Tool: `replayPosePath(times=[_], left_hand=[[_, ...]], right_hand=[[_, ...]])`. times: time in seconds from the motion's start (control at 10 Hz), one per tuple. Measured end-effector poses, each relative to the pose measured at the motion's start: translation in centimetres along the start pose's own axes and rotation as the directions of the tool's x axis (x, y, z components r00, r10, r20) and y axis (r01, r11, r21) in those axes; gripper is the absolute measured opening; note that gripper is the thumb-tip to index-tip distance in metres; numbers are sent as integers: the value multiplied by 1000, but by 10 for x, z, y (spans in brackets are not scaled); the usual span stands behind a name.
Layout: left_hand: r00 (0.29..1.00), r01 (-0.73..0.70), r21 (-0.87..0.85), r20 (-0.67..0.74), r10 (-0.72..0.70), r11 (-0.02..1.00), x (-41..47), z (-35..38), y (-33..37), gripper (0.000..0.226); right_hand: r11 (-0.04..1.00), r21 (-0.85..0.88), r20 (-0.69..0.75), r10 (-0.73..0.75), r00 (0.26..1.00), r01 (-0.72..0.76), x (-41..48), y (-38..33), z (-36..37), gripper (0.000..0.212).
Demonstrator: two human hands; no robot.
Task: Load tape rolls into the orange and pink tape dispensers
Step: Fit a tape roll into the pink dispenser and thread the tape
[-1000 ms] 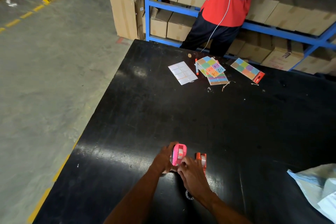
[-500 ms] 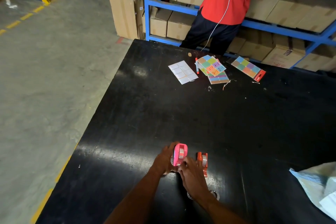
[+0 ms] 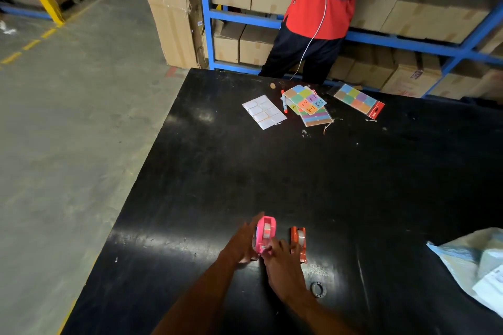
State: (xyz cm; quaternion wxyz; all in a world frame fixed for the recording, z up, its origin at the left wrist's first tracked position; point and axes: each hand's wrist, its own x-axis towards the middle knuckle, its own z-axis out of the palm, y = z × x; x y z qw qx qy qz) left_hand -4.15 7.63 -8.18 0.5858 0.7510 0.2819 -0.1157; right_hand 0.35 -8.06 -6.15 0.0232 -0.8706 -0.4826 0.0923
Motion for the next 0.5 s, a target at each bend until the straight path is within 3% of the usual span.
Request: replayPosePath(times=[0.1,0.2,0.4,0.5], left_hand=[[999,-26,92,-24,29,995,4,-1,-7,93],[1000,5,98,-13,-4,995,10,1,-22,111],[999,-10,320,-46,26,948,-6,6,0,124],[998,-1,338,-56,21,941,-8,6,0,128]], right_hand=[[1000,22,-41,4,999,-3,-18,-2,-11,28],[999,45,-48,-4,999,6,-37,-2,-17,23],[991,121,-146,76,986,-59,-93,8,-19,14],[969,221,-81,134,988,-113,-116,17,-21,17]])
